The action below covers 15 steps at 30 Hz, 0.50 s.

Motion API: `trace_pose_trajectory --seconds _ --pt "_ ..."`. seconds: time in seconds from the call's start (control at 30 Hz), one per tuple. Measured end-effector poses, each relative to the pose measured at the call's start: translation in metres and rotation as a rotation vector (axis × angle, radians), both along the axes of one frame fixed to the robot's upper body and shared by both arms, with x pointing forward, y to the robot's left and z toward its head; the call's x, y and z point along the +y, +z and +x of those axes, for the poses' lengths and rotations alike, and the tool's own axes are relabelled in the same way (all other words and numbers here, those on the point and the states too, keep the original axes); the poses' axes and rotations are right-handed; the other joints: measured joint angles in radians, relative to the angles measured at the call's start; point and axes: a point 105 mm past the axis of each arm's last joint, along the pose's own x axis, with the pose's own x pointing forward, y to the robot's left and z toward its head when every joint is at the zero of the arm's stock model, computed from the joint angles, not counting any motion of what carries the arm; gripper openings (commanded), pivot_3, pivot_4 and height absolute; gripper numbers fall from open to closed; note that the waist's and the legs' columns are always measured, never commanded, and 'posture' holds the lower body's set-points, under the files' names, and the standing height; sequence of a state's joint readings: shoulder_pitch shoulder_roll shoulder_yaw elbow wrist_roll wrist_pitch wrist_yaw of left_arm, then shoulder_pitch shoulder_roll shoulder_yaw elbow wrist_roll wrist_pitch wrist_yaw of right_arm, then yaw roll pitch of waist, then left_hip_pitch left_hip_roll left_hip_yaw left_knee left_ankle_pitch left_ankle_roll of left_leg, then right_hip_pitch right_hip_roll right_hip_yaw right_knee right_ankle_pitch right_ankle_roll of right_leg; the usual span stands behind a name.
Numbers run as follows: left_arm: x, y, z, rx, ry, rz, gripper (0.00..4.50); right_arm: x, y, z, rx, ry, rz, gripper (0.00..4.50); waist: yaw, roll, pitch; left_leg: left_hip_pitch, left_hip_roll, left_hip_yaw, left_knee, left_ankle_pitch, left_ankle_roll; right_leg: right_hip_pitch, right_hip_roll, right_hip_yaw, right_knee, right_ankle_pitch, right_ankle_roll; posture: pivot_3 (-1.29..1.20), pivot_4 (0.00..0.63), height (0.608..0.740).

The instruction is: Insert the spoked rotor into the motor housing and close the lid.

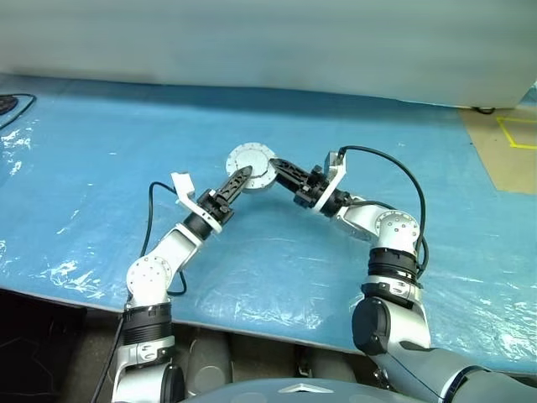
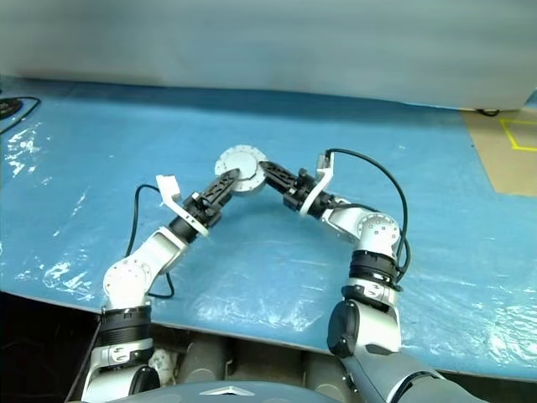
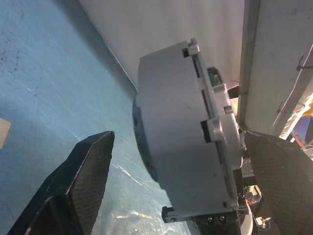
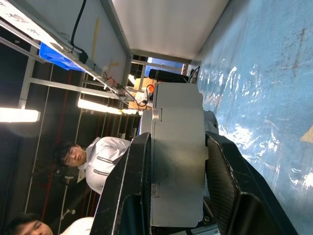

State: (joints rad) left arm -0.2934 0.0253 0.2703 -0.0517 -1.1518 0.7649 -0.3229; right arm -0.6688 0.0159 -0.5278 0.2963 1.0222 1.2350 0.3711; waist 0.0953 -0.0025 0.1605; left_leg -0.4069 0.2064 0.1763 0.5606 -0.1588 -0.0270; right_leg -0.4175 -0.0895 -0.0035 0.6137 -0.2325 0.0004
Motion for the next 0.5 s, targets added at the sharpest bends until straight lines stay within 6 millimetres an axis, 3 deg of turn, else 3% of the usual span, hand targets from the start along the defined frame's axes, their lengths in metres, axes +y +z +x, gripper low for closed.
trace_pose_trajectory --seconds 0.17,0.27,0.37,0.5 --pt "-0.0001 0.0014 0.0009 -0.005 0.009 -0.016 4.44 -0.0015 -0.0004 -0.0002 -0.006 0.001 -0.013 1.21 0.0 0.0 0.0 0.0 0.0 0.0 0.002 0.0 0.0 0.0 0.0 0.0 0.002 0.0 0.0 0.0 0.15 0.74" --pt "-0.0008 0.0039 0.0014 -0.016 0.004 -0.016 3.84 0.0007 -0.0039 -0.0027 -0.001 0.016 -0.019 1.21 0.0 0.0 0.0 0.001 0.0 0.0 0.002 0.0 0.0 0.0 0.0 0.001 0.004 0.0 0.0 0.0 0.15 0.74" --pt "-0.0008 0.0004 0.0005 0.0 -0.016 -0.002 2.8 0.0017 -0.0027 -0.0038 -0.009 0.026 -0.012 1.21 0.0 0.0 0.0 0.001 0.0 0.0 0.003 0.0 0.0 0.0 0.0 0.001 0.004 0.0 0.0 0.0 0.15 0.74" --pt "-0.0008 0.0004 -0.002 0.007 -0.048 -0.009 2.62 0.0019 -0.0033 -0.0058 -0.014 0.039 -0.01 1.21 0.0 0.0 0.0 0.0 0.0 -0.001 0.003 0.0 0.0 0.0 0.0 0.001 0.004 0.0 0.0 0.0 0.15 0.74"
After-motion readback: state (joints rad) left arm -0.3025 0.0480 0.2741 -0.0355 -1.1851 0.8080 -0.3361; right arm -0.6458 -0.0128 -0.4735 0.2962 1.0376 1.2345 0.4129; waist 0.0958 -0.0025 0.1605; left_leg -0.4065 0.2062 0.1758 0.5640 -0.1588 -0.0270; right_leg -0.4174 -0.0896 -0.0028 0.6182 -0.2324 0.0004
